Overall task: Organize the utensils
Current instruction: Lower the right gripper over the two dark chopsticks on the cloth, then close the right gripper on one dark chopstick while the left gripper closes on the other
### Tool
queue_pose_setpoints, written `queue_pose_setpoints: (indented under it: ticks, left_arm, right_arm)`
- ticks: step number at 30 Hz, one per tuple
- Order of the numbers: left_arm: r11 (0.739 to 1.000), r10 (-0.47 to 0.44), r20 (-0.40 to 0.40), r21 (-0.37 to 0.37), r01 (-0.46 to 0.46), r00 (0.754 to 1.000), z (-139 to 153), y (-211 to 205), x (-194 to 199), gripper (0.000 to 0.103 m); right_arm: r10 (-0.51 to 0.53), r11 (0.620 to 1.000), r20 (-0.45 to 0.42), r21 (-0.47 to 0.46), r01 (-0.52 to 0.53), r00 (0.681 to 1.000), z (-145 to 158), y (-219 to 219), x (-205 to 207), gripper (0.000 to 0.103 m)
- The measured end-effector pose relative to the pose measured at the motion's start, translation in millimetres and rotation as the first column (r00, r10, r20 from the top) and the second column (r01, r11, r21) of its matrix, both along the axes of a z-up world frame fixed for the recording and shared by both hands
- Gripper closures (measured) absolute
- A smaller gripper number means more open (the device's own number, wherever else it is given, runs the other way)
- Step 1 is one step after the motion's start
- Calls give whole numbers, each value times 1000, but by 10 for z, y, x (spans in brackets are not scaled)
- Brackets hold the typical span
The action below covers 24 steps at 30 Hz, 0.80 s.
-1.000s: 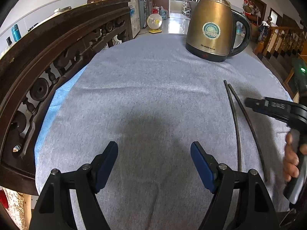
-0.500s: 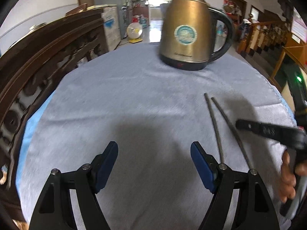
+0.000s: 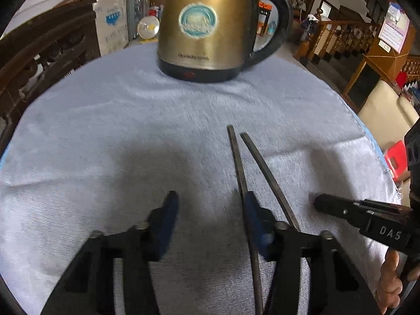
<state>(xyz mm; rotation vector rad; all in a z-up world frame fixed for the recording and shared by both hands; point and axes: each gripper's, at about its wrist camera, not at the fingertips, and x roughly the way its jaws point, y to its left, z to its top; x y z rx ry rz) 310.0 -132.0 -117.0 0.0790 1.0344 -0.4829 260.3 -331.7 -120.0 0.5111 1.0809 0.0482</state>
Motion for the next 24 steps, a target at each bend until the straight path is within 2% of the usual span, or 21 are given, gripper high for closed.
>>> queue_pose_setpoints:
  ticks: [2, 4, 6, 8, 12, 14, 16, 18, 24]
  left_arm:
    - [1000, 4, 9, -3, -4, 1000, -18, -9, -4, 58]
    - [1000, -2, 12, -4, 2, 1000, -21, -31, -15, 58]
    - [1000, -13, 9, -11, 13, 1000, -21, -48, -25, 58]
    - [1000, -20, 10, -9, 20, 1000, -17, -52, -41, 58]
    - [1000, -24, 24, -14, 25, 999, -18, -48, -86, 58]
    - [1000, -23, 30, -17, 24, 999, -17, -42, -111, 63]
    - [999, -28, 23, -33, 29, 999, -13, -36, -127, 73]
    - [999, -28, 16, -40, 29, 999, -3, -41, -155, 77]
    - [999, -34, 22, -15, 35, 999, 0, -116, -195, 74]
  right_arm:
    - [-2, 1000, 4, 14, 2, 1000, -7, -5, 7, 96]
    - [-3, 1000, 10, 29, 2, 1000, -8, -14, 18, 89]
    - [1, 999, 21, 46, -2, 1000, 4, -5, 20, 76]
    - [6, 999, 30, 45, -8, 1000, 19, 16, 25, 73]
    - [-5, 1000, 38, 22, 4, 999, 25, 45, 36, 73]
    - [-5, 1000, 35, 0, 5, 999, 24, 65, 47, 76]
    - [1, 1000, 31, -23, 0, 1000, 32, 89, 50, 77]
    - [-3, 999, 23, -34, 4, 1000, 32, 89, 61, 78]
    - [-9, 999, 16, -31, 9, 1000, 31, 76, 73, 78]
